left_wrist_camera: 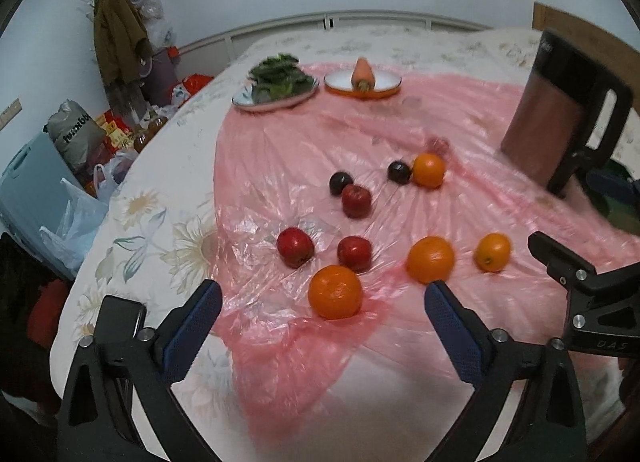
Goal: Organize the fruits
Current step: 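Move the right tool to the large orange and close around it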
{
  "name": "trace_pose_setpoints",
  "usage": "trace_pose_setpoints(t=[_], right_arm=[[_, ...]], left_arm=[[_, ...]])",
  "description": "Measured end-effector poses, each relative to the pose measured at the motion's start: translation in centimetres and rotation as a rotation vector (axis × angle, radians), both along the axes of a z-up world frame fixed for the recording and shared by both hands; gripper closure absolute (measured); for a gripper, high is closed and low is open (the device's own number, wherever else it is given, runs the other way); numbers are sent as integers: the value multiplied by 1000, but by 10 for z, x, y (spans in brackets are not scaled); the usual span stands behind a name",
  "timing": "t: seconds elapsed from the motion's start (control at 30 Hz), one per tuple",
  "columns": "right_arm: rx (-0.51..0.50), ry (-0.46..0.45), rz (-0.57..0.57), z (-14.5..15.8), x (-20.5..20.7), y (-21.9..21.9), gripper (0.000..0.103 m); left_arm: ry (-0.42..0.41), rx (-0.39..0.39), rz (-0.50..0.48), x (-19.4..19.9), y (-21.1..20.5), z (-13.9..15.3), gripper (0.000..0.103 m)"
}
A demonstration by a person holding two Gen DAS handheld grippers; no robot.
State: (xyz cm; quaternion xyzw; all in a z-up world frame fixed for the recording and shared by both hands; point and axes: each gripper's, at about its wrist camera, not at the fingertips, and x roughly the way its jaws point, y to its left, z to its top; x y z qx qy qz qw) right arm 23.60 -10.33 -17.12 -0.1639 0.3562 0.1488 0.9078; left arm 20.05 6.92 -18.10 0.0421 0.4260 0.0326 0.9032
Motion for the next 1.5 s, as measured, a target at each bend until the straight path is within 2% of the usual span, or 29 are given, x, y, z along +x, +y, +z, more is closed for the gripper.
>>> trace_pose_setpoints(t=[0.33, 0.53, 0.77, 0.83, 0.9, 0.97, 1.13, 1.5], right_arm=[[-58, 76, 105, -35, 28, 31, 0], [-66, 128, 124, -55, 37, 39, 0], [-43, 141, 124, -59, 44, 38, 0], [-6, 163, 123, -59, 47, 35, 0], [25, 187, 125, -60, 50, 33, 0], [45, 203, 127, -61, 52, 32, 0], [73, 226, 134, -62, 54, 24, 0], [39, 258, 133, -74, 54, 18, 0]], left_arm=[[69, -16, -12, 24, 7, -30, 7], [106, -29, -7, 32, 9, -43, 7], [129, -58, 19, 40, 15, -50, 8], [154, -77, 36, 43, 18, -54, 19], [206, -94, 50, 49, 19, -62, 42], [260, -140, 57, 55, 22, -71, 52], [275, -140, 68, 55, 21, -72, 53], [278, -126, 69, 58, 22, -74, 53]])
